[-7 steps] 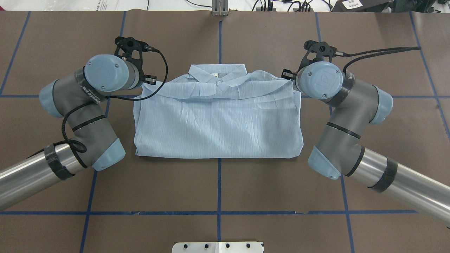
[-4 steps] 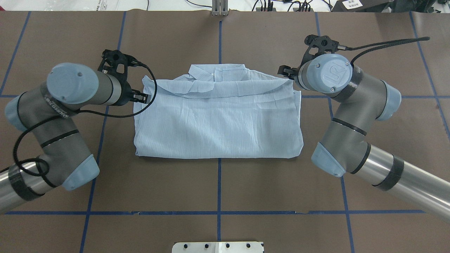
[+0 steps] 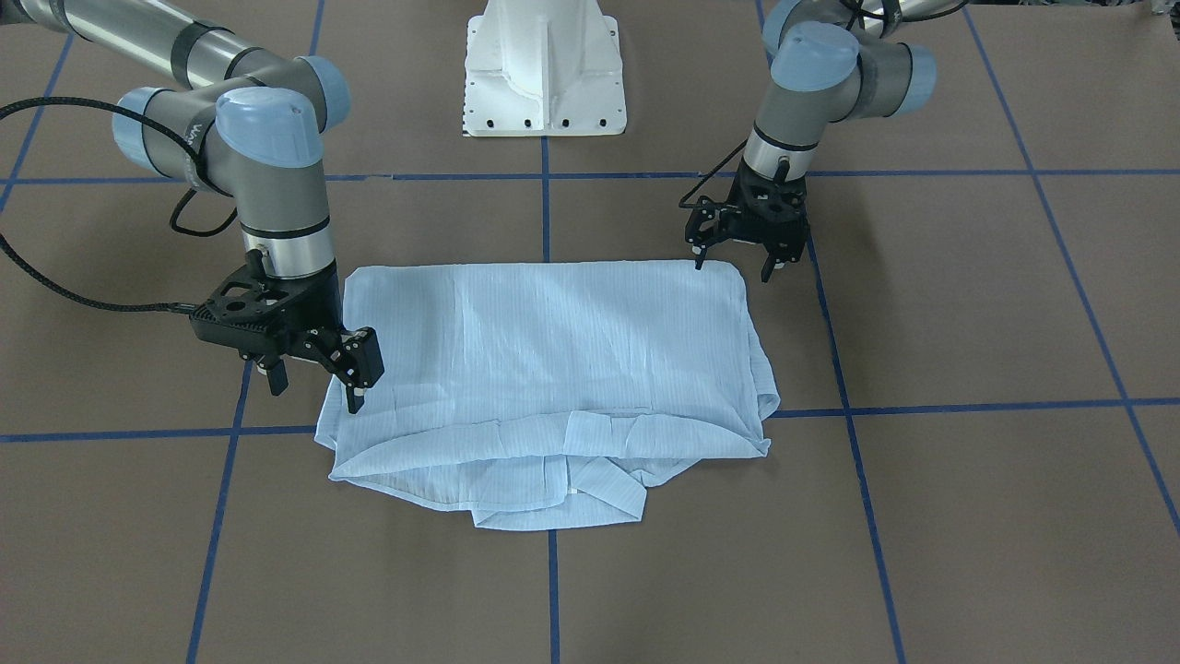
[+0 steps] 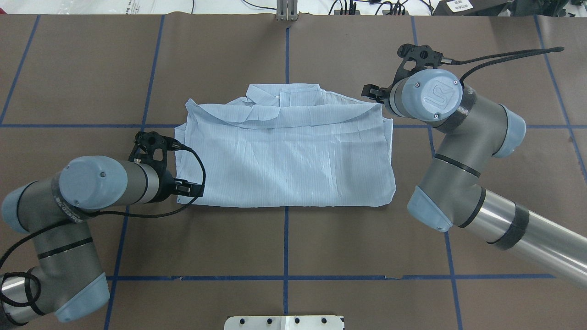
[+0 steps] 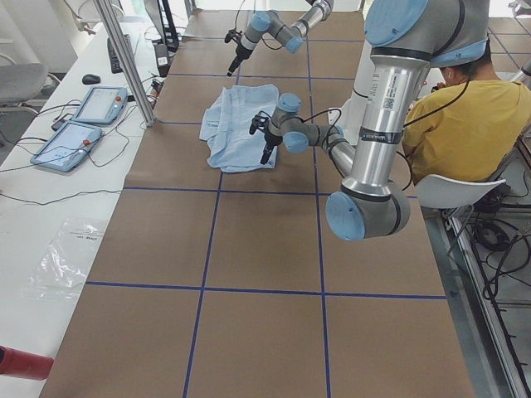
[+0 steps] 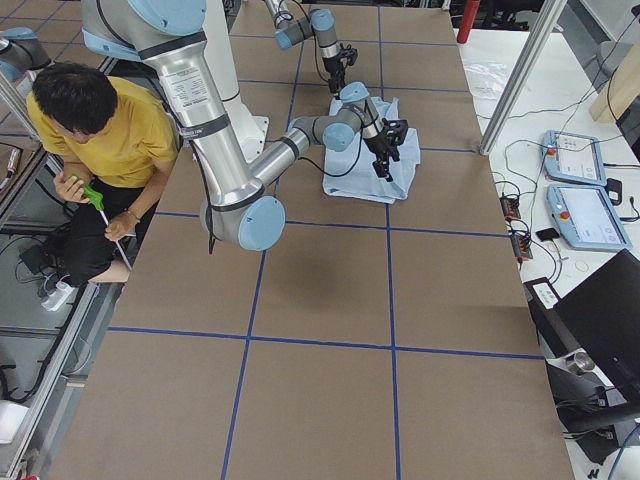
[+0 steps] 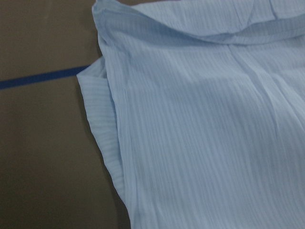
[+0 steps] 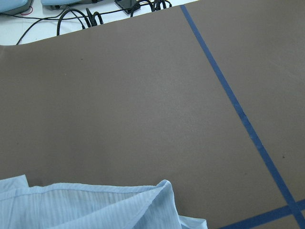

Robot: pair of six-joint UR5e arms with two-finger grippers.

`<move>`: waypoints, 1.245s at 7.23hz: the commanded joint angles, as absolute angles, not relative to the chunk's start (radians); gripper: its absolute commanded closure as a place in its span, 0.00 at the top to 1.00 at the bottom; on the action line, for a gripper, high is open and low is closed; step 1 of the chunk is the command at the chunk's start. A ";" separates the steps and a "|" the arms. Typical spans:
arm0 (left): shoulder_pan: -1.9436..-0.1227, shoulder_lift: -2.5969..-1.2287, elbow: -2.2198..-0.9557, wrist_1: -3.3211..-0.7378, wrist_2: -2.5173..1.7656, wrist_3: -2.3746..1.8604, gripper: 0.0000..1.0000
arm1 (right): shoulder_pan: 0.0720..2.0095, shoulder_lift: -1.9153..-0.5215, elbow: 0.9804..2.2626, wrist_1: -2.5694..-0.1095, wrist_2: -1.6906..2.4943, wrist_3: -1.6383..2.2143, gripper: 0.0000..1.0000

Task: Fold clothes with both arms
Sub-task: 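Grasp the folded shirt's near edge with the left gripper and drag it farther away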

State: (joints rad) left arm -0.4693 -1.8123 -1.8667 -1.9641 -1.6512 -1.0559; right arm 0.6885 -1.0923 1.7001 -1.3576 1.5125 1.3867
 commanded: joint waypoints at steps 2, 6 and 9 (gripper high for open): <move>-0.445 -1.816 -1.852 -1.967 -1.640 -1.075 0.47 | 0.687 -1.092 1.701 -1.358 1.513 1.387 1.00; -0.449 -1.810 -1.871 -1.970 -1.640 -1.060 0.00 | 0.683 -1.092 1.700 -1.358 1.508 1.387 1.00; -0.622 -1.761 -1.858 -1.968 -1.638 -0.800 0.00 | 0.678 -1.092 1.700 -1.358 1.506 1.390 1.00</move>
State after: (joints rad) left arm -0.5360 -1.7797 -1.8711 -1.9679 -1.6381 -0.9199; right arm 0.6809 -1.0922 1.6996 -1.3576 1.5070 1.3881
